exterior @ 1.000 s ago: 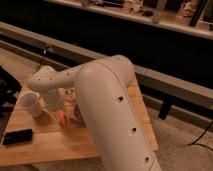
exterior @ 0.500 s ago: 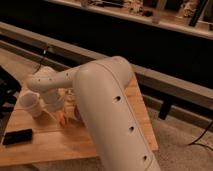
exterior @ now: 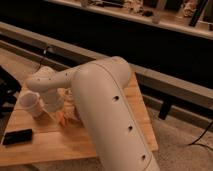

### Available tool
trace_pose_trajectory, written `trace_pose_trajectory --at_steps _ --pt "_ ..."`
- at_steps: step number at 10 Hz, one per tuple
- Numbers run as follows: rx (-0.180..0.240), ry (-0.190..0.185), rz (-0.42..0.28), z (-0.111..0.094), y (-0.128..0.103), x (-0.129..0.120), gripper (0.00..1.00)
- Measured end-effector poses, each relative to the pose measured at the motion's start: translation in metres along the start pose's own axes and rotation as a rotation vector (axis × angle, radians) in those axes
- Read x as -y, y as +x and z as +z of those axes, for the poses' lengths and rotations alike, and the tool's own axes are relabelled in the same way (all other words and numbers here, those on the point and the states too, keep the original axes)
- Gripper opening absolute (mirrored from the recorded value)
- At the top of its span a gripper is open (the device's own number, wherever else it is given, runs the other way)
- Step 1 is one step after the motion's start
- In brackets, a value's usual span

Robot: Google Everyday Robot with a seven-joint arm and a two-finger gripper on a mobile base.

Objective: Drag the pepper across the table

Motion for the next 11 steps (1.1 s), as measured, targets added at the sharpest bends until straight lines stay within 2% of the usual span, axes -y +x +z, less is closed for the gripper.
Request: trace_pose_trajectory --at_steps 4,8,11 --pt "-0.005 0.001 -0.002 0.001 0.001 0.0 0.49" --pt "-0.026 0.004 0.025 0.015 0.003 0.009 0.49" --pt "-0.028 0.0 0.038 0.018 0.003 0.014 0.49"
